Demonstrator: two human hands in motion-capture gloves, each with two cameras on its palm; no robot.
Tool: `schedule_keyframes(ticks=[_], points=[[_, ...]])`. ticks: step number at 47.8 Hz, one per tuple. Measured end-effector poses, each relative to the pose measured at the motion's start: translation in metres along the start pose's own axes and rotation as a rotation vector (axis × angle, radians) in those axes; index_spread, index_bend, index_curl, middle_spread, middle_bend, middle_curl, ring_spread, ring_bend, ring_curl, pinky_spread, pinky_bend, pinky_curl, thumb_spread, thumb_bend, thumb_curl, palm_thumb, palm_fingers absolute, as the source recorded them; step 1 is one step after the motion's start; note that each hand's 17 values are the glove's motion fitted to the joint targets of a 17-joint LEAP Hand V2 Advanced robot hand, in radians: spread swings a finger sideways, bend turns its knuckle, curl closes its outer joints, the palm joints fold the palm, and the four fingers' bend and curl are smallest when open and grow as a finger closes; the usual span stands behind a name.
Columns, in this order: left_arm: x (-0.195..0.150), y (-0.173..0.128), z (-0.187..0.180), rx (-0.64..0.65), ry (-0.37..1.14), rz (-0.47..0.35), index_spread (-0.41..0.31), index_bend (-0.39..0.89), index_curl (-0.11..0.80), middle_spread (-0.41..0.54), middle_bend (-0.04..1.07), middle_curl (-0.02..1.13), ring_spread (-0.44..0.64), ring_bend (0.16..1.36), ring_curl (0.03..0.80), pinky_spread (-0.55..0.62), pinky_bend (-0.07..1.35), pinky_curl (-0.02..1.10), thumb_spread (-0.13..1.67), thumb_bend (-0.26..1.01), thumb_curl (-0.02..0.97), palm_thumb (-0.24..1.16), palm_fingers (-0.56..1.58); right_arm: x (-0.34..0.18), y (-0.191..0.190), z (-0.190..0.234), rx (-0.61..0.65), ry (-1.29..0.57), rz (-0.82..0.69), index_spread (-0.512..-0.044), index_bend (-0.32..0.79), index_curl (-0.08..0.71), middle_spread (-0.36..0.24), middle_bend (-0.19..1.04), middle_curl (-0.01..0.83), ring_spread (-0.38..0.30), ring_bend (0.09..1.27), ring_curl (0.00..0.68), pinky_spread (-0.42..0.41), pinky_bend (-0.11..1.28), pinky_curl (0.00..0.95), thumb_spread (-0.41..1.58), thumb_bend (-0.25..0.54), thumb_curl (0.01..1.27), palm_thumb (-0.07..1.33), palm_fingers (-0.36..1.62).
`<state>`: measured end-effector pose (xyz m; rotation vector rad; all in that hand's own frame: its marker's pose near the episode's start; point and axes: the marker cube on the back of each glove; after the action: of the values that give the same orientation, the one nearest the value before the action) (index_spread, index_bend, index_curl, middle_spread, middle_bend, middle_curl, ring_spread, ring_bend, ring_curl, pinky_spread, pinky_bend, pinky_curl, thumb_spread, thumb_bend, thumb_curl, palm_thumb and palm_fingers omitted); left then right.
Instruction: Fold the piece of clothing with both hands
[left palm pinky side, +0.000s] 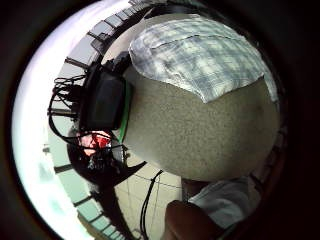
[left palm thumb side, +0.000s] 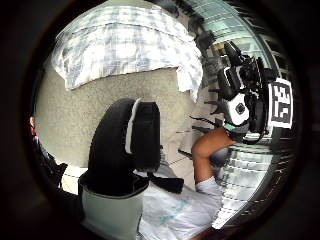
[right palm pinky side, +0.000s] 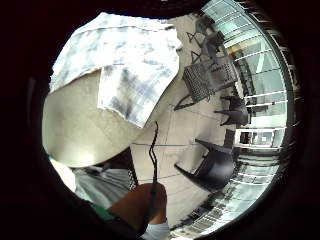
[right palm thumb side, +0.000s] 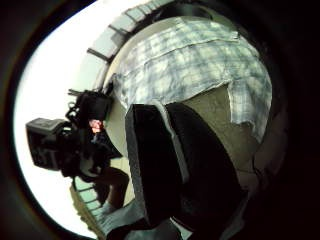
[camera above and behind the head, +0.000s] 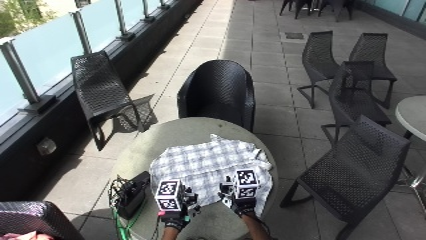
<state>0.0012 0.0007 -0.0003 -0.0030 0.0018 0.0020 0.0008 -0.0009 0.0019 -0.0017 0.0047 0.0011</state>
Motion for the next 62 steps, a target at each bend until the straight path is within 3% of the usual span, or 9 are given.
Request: schedule_keyframes(ticks=[3, 7, 16, 42, 50, 62], points=[[0.002, 0.0, 0.0, -0.004, 0.005, 0.006, -0.059, 0.12, 0.048, 0.039, 0.2, 0.08, 0.19, 0.45, 0.104, 0.27, 0.27, 0.04, 0.59, 0.09, 0.055, 0.16, 0.22, 0.0, 0.0, 0.001, -0.005, 0.003, -0.002, -0.259, 0.2, 0.087, -0.037, 0.19, 0.068, 0.086, 0.19, 0.04, 0.151, 0.4, 0.084, 0.58, 0.12, 0.04, 0.2, 0.22], [0.003, 0.002, 0.002, -0.023, 0.012, 0.013, -0.075, 0.13, 0.079, 0.05, 0.2, 0.12, 0.26, 0.49, 0.145, 0.37, 0.29, 0.06, 0.79, 0.08, 0.086, 0.17, 0.19, 0.0, 0.003, -0.003, -0.007, 0.007, -0.005, -0.328, 0.19, 0.135, -0.047, 0.19, 0.104, 0.114, 0.19, 0.067, 0.203, 0.44, 0.119, 0.81, 0.118, 0.06, 0.21, 0.2], [0.002, 0.001, 0.002, -0.021, 0.012, 0.011, -0.09, 0.14, 0.134, 0.061, 0.21, 0.19, 0.32, 0.54, 0.185, 0.49, 0.33, 0.09, 1.03, 0.04, 0.142, 0.18, 0.15, 0.0, 0.001, -0.005, 0.023, 0.001, -0.006, -0.394, 0.18, 0.204, -0.057, 0.19, 0.165, 0.147, 0.2, 0.106, 0.262, 0.47, 0.153, 1.08, 0.093, 0.1, 0.23, 0.17], [-0.003, 0.0, -0.001, -0.012, -0.006, -0.011, -0.097, 0.14, 0.226, 0.074, 0.21, 0.3, 0.37, 0.59, 0.235, 0.57, 0.37, 0.15, 1.16, -0.02, 0.234, 0.18, 0.09, 0.004, 0.007, -0.009, 0.029, 0.015, -0.007, -0.42, 0.18, 0.3, -0.062, 0.18, 0.254, 0.168, 0.2, 0.18, 0.294, 0.51, 0.202, 1.27, 0.01, 0.17, 0.27, 0.13], [-0.009, -0.014, 0.012, 0.004, -0.036, -0.046, -0.098, 0.15, 0.243, 0.075, 0.21, 0.32, 0.37, 0.6, 0.242, 0.57, 0.38, 0.16, 1.16, -0.02, 0.248, 0.18, 0.08, 0.019, -0.006, 0.011, 0.007, 0.028, 0.02, -0.421, 0.17, 0.31, -0.06, 0.18, 0.268, 0.164, 0.21, 0.198, 0.294, 0.52, 0.214, 1.25, -0.008, 0.19, 0.29, 0.13], [-0.018, -0.052, 0.05, -0.083, -0.087, -0.084, -0.098, 0.15, 0.265, 0.089, 0.19, 0.33, 0.37, 0.6, 0.249, 0.57, 0.39, 0.17, 1.16, -0.02, 0.269, 0.2, 0.06, 0.037, -0.034, 0.06, -0.111, 0.083, 0.08, -0.409, 0.13, 0.293, -0.041, 0.18, 0.286, 0.164, 0.25, 0.228, 0.284, 0.58, 0.243, 1.17, -0.008, 0.23, 0.35, 0.08]])
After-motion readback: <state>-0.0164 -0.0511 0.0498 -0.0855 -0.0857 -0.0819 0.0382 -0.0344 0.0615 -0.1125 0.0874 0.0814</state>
